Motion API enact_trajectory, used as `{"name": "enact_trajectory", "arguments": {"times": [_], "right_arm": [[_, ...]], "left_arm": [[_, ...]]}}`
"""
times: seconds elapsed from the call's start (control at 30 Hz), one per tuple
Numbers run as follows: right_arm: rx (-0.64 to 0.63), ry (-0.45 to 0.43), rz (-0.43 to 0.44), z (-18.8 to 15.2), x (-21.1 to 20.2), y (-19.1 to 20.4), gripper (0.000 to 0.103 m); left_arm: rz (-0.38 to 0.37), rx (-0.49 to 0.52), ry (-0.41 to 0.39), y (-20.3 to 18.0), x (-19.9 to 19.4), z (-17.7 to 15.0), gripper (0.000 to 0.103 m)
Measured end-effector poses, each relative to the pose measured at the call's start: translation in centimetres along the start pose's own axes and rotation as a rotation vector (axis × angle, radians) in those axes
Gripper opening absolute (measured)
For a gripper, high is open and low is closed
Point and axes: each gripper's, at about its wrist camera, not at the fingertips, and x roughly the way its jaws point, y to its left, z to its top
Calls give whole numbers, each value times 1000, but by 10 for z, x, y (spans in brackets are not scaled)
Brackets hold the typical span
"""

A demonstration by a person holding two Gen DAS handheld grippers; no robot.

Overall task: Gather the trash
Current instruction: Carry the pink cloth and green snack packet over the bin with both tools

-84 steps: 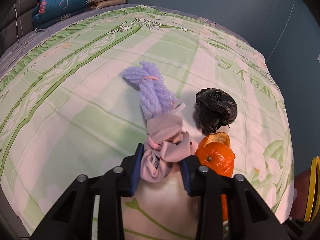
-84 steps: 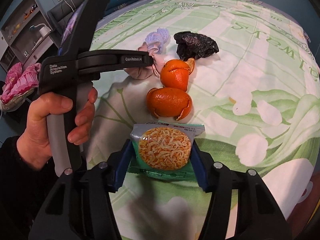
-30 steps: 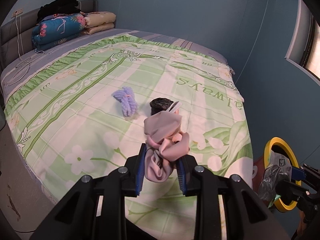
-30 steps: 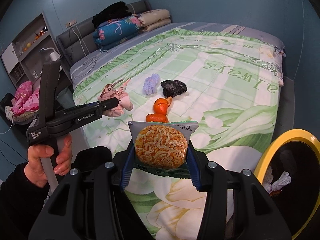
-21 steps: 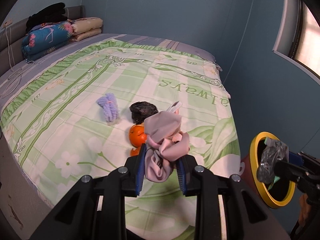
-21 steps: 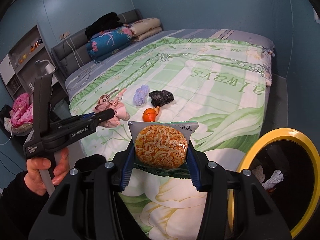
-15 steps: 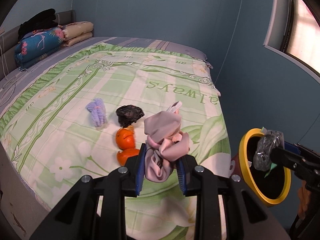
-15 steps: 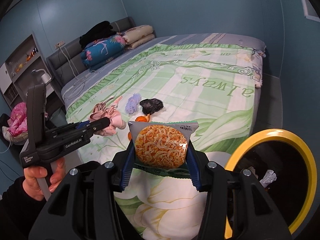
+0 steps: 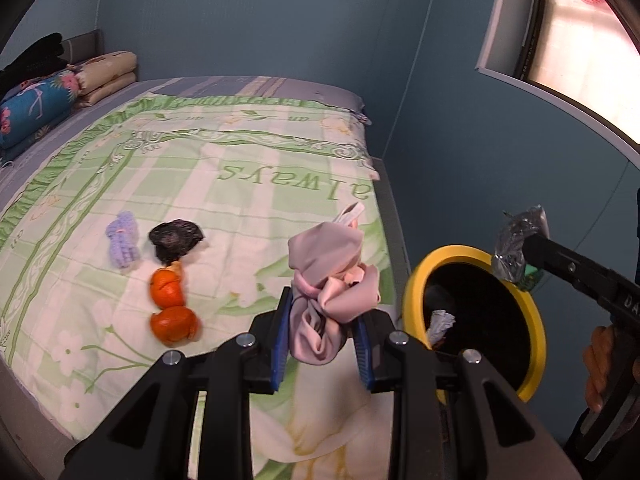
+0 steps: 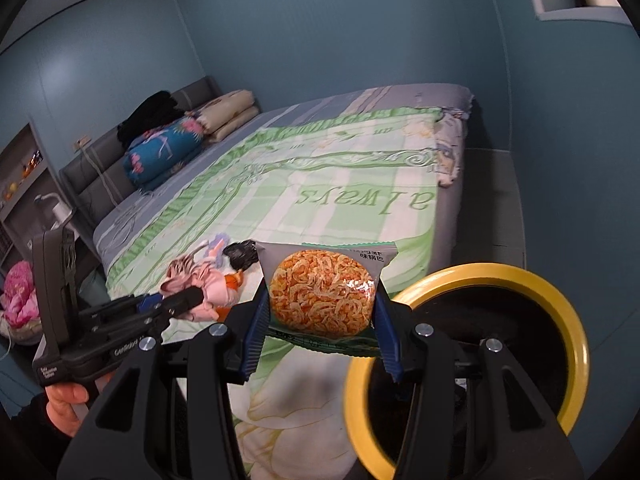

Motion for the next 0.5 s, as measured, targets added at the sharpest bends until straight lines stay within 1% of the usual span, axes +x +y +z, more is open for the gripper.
{"name": "enact_trajectory", "arguments": {"times": [0.1,0.2,0.3,0.5], "right_arm": [[30,-22,-36,1,-7,-17,46],[59,-29,-53,3,-10,-31,46],[92,-29,-91,3,-11,-49,46],[145,-16,-110,1,-6,-78,46]], "left_arm": [[-26,28,7,-17,5,0,26],[-48,54,18,-32,10,0,26],[-65,72,31,-45,16,-1,26],[-95,96,59,-67,31,-4,26]]}}
